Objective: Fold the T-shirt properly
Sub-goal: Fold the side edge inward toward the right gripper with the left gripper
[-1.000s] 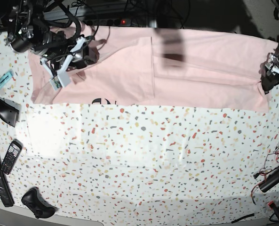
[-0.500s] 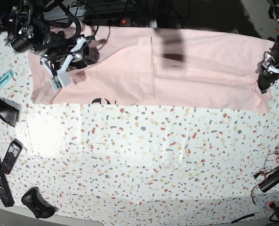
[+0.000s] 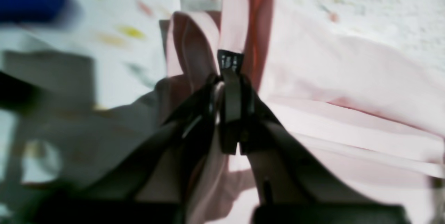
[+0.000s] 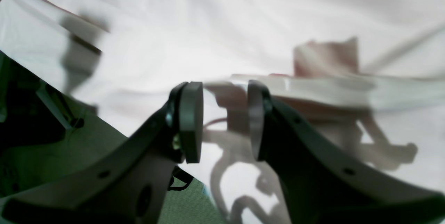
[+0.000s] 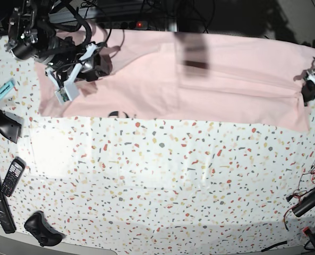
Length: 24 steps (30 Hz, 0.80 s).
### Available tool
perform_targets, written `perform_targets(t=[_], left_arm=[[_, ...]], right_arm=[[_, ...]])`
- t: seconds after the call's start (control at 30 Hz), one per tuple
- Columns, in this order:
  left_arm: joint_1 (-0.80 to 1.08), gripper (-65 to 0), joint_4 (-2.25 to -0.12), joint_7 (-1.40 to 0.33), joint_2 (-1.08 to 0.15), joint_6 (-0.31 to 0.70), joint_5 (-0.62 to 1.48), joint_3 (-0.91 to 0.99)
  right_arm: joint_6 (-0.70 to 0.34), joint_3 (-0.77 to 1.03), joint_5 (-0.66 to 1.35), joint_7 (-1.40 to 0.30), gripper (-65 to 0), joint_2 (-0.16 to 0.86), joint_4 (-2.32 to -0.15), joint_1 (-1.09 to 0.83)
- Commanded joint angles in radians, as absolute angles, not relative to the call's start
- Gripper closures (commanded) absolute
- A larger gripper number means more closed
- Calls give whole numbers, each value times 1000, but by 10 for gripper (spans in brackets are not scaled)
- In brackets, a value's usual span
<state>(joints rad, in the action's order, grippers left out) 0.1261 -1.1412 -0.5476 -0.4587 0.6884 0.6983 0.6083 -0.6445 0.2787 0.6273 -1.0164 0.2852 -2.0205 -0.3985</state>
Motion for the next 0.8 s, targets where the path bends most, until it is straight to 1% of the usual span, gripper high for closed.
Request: perform_targets(t=[0.0, 0.2, 0.27, 0.37, 0.4, 0.5, 0.63, 0.77], left_arm=[[115, 0, -1158, -522, -487, 698, 694, 614], [115, 0, -1196, -506, -508, 698, 685, 614], [130, 0, -1255, -540, -507, 698, 693, 614], [173, 0, -1389, -616, -501, 698, 766, 614], [193, 0, -1443, -635, -493, 683, 789, 614], [258, 0, -1606, -669, -434, 644, 832, 614], [327, 0, -1795, -689, -311, 643, 882, 613], [347, 0, -1919, -767, -216, 643, 952, 604]], right_arm=[[-659, 282, 640, -995, -208, 294, -2036, -388], [-659, 282, 640, -995, -208, 294, -2036, -374], [-659, 282, 640, -994, -208, 294, -2036, -373], [-659, 282, 640, -994, -208, 294, -2036, -371], [-659, 282, 640, -994, -208, 294, -2036, -368], [-659, 282, 640, -992, -208, 294, -2036, -364], [-659, 282, 640, -991, -208, 294, -2036, -363], [-659, 282, 640, -991, -208, 294, -2036, -363]])
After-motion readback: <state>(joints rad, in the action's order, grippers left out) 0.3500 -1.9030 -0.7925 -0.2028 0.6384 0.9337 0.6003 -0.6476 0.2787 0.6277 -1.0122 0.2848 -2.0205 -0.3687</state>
